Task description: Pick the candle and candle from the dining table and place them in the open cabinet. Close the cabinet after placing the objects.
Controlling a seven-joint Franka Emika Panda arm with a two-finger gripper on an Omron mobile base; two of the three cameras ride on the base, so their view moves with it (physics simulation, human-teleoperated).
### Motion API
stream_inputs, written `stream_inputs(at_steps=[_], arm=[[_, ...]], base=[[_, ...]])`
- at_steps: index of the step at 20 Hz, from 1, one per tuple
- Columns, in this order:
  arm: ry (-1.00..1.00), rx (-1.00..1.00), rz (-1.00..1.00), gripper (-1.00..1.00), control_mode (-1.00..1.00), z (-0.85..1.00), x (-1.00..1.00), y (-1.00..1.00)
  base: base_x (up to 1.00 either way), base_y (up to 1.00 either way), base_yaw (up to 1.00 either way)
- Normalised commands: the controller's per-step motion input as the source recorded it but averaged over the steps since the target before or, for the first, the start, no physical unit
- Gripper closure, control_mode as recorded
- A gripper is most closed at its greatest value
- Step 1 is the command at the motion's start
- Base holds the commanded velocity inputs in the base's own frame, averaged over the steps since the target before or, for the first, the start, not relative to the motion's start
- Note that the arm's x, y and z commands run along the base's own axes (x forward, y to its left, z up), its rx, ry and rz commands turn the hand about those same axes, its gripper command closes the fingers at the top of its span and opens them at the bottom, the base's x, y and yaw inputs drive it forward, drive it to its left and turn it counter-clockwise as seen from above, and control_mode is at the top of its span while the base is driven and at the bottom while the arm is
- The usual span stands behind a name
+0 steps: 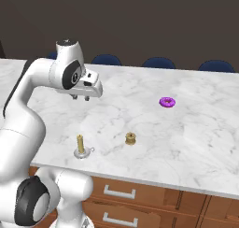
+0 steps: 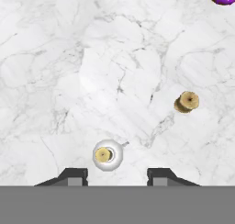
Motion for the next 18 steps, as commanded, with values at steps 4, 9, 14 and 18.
stream_inputs(at_steps=[4,9,14,18], arm=[[-0.03,0.0,0.0,-1.0,-1.0,0.0,-0.12,0.0],[-0.09,0.0,0.0,-1.0,-1.0,-0.04,-0.32,-0.24],[-0.06,0.0,0.0,-1.0,-1.0,-0.12,-0.27,-0.36],[-0.01,0.0,0.02,-1.0,-1.0,-0.16,-0.18,-0.4]], base=[[0.0,0.0,0.0],[0.0,0.0,0.0],[0.0,0.0,0.0],[0.0,0.0,0.0]])
